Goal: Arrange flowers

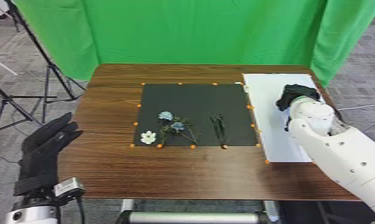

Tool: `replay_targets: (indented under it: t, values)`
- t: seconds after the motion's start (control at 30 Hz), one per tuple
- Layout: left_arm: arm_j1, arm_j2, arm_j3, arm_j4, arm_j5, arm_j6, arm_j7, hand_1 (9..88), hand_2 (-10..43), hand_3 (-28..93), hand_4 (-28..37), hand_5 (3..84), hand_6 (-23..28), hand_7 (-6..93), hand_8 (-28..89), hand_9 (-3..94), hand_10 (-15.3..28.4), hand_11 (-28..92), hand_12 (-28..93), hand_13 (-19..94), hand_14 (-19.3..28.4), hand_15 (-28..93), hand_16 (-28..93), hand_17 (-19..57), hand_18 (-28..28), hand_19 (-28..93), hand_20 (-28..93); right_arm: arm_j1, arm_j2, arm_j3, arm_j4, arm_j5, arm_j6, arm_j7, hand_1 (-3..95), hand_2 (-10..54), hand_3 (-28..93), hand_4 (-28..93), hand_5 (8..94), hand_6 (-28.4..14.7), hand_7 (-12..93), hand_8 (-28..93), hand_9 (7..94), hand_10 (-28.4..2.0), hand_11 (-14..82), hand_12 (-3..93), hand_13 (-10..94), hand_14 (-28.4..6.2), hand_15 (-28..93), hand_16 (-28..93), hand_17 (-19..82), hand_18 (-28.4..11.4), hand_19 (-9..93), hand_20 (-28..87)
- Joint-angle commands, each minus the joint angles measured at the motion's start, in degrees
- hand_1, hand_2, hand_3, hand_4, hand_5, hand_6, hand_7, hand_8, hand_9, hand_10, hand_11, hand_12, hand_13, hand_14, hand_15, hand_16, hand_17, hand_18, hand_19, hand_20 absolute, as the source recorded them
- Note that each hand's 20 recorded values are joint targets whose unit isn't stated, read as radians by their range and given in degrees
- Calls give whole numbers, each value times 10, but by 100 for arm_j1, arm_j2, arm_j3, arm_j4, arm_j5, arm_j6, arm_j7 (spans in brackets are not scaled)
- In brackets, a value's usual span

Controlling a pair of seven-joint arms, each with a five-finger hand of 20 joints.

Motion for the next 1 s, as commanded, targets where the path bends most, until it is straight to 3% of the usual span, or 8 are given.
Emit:
replay_targets:
  t: [0.03, 0.17, 0.53, 1.0]
  values:
    - [32, -46, -4, -3, 10, -36, -60, 259, 27, 831, -197, 409, 106, 164, -110, 348, 199, 382, 67, 257, 273, 661, -174, -97, 216, 584, 48, 14, -6, -258, 376, -578, 517, -153, 474, -53, 761, -282, 685, -16, 247, -44, 762, -103, 217, 213, 670, -86, 709, 151, 190, -215, 787, 99]
    - [23, -50, -4, -1, 9, -41, -69, 258, 26, 832, -197, 409, 106, 163, -110, 348, 200, 381, 67, 257, 274, 661, -174, -97, 216, 584, 48, 153, 284, -850, 189, -376, 929, 217, 523, -53, 736, -282, 762, 5, 272, -25, 852, -73, 191, 271, 734, -58, 683, 163, 217, -205, 805, 90]
    - [79, -47, -35, -33, 17, -12, -73, 259, 28, 833, -197, 409, 106, 162, -109, 347, 199, 381, 67, 257, 273, 661, -174, -97, 216, 585, 48, 536, 507, -1368, -26, -398, 1964, 215, 533, -69, 750, -283, 796, 8, 254, -4, 894, -64, 227, 291, 779, -46, 684, 183, 235, -202, 825, 83]
    - [118, -3, -48, -53, -3, 18, -59, 258, 29, 832, -196, 409, 106, 162, -109, 348, 199, 381, 67, 257, 273, 661, -174, -97, 216, 584, 48, 1068, 495, -1910, -780, -541, 2238, -140, 532, -74, 757, -283, 806, 6, 236, 11, 900, -64, 253, 292, 786, -46, 688, 196, 238, -203, 836, 69]
